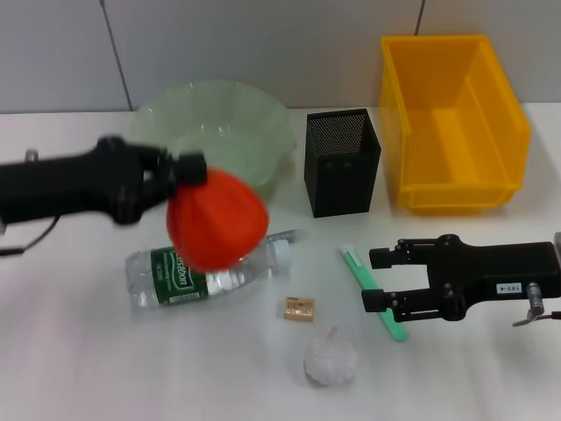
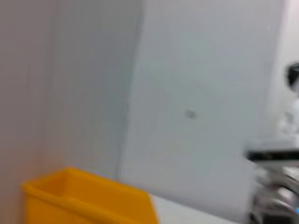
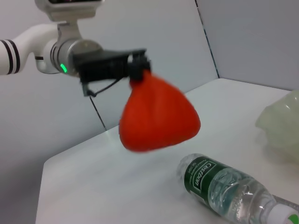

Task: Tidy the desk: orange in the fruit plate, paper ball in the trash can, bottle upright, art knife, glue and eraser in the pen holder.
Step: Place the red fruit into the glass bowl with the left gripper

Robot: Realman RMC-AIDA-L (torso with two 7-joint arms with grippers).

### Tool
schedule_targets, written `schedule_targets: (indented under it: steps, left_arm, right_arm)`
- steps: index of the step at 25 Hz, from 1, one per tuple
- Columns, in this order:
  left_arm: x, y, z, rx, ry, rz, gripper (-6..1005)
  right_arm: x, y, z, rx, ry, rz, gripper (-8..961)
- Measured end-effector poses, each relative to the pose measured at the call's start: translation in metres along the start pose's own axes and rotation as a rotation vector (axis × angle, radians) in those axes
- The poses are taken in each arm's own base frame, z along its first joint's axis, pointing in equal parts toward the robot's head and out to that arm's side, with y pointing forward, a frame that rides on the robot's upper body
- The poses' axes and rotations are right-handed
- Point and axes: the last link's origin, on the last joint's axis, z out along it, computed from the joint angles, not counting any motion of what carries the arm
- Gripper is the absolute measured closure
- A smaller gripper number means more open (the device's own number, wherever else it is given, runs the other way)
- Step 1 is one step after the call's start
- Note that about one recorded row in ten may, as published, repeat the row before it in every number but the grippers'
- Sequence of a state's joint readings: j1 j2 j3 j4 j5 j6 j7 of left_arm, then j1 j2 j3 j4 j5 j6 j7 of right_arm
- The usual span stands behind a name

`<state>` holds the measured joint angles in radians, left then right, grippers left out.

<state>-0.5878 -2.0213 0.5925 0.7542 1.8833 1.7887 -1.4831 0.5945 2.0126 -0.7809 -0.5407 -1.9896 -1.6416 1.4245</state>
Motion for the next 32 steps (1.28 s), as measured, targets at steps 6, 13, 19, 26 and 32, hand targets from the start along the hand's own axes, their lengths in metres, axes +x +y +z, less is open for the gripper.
schedule_targets:
  steps: [6,13,19,26,32]
  left_arm:
    - [0.01,-0.039,0.011,0.284,0.13,-0.005,951]
    - [0.012,-0.071,0.028,0.473,0.217,-0.045,952]
    - [0.016,-0.084,0.045,0.538,0.237,-0.044,944]
    - [0.006,-0.095,0.06,0.613,0.19,-0.044,922]
    - [-0.003,-0.098,0.065,0.668,0.18,-0.032,902]
  right_arm:
    - [0.001,0.0,-0.001,0.0,-0.004,0.0,224]
    - [0.001,0.001,0.0,-0.002,-0.004,-0.003,226]
    - [0.001,0.001,0.0,-0.003,-0.005,-0.005,228]
    - [0.0,0.002,0.002,-0.008,-0.008,-0.006,230]
    - [0.0,0.002,0.004,-0.011,-0.005,-0.009,232]
